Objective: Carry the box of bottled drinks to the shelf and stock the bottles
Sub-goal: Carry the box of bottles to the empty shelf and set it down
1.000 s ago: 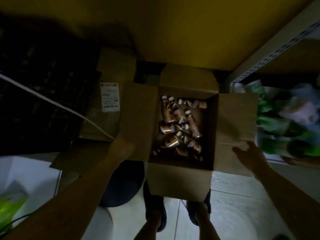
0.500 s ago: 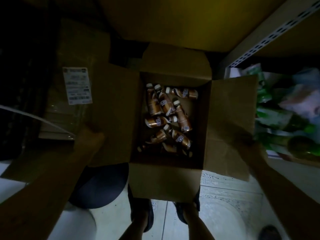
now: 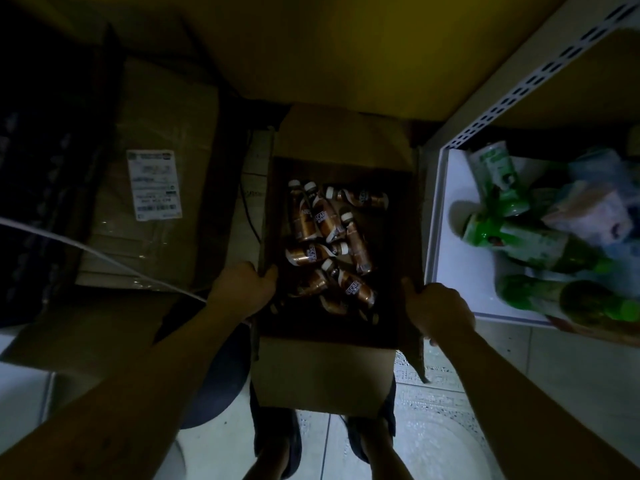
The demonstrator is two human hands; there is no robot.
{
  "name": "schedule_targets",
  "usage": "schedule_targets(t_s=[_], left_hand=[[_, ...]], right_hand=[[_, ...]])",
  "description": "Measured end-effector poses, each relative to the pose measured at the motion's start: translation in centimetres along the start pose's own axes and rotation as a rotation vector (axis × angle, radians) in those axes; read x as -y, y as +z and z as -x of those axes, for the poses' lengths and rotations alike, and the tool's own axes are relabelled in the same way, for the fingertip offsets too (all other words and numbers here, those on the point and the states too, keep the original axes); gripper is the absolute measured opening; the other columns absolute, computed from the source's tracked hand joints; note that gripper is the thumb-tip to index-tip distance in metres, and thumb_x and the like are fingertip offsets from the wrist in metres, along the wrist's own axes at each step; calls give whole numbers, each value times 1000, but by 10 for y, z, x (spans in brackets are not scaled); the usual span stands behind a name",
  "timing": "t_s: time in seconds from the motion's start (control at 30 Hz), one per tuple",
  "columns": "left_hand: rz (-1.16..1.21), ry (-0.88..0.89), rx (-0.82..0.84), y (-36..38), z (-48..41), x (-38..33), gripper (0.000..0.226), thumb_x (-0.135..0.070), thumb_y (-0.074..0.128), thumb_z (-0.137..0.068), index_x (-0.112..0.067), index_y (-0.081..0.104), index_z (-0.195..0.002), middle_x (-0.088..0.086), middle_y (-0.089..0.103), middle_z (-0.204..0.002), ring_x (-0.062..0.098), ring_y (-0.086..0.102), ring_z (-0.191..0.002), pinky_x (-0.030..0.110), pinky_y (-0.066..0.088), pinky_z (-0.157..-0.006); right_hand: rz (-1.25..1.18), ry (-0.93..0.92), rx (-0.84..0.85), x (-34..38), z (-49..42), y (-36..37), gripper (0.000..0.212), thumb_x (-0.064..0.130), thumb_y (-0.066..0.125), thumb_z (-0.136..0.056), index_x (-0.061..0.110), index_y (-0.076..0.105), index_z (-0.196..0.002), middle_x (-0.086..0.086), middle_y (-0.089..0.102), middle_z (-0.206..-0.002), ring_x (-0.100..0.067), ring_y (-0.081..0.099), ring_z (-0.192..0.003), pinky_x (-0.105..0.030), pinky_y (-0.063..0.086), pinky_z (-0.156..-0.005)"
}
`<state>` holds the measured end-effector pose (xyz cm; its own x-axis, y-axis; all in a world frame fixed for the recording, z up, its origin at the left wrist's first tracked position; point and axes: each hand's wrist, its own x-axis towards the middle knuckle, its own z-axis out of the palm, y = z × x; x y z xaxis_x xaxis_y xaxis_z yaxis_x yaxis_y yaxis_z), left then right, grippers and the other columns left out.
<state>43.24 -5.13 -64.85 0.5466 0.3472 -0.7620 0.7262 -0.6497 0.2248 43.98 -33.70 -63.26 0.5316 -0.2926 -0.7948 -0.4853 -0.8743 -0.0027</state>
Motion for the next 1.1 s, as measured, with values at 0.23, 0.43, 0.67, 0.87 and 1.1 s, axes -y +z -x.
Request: schedule_targets(t_s=[0.23, 0.43, 0.67, 0.87, 1.1], left_hand=[[-229, 34, -1, -12, -2, 1, 54, -48, 41, -96, -7, 53, -63, 9, 57, -64, 23, 56, -59, 31, 50, -60], [-254, 108, -43, -21, -1, 5, 48, -34, 46, -97, -8, 47, -56, 7, 51, -57, 19, 49, -50, 25, 36, -48], [-196, 135, -51, -50, 33, -2, 45, -31, 46, -97, -8, 49, -59, 7, 51, -58, 20, 51, -52, 25, 41, -51], [-238, 133, -51, -109, 111, -19, 39, -35, 49, -93, -10, 49, -64, 8, 56, -71, 17, 51, -58, 26, 38, -54], [-352, 172, -39, -194, 234, -40, 28, -34, 47, -91, -9, 52, -82, 14, 58, -91, 26, 54, -78, 30, 43, -64]], right_hand=[[79, -51, 7, 2, -4, -8, 44, 43, 40, -99, 7, 59, -86, -11, 66, -77, -26, 69, -75, -41, 58, -79], [59, -89, -12, -1, -4, -9, 35, 35, 43, -100, 6, 61, -91, -14, 68, -83, -29, 69, -81, -40, 57, -81], [39, -113, -147, -5, 32, -31, 36, 34, 42, -99, 8, 59, -82, -14, 66, -90, -26, 56, -76, -29, 40, -68], [-13, -83, -162, -4, 116, -77, 38, 33, 44, -97, 2, 64, -105, -20, 64, -112, -36, 61, -102, -31, 41, -73], [-21, -51, -240, -5, 250, -134, 36, 30, 49, -95, 2, 61, -115, -20, 61, -122, -36, 60, -110, -36, 48, -83]])
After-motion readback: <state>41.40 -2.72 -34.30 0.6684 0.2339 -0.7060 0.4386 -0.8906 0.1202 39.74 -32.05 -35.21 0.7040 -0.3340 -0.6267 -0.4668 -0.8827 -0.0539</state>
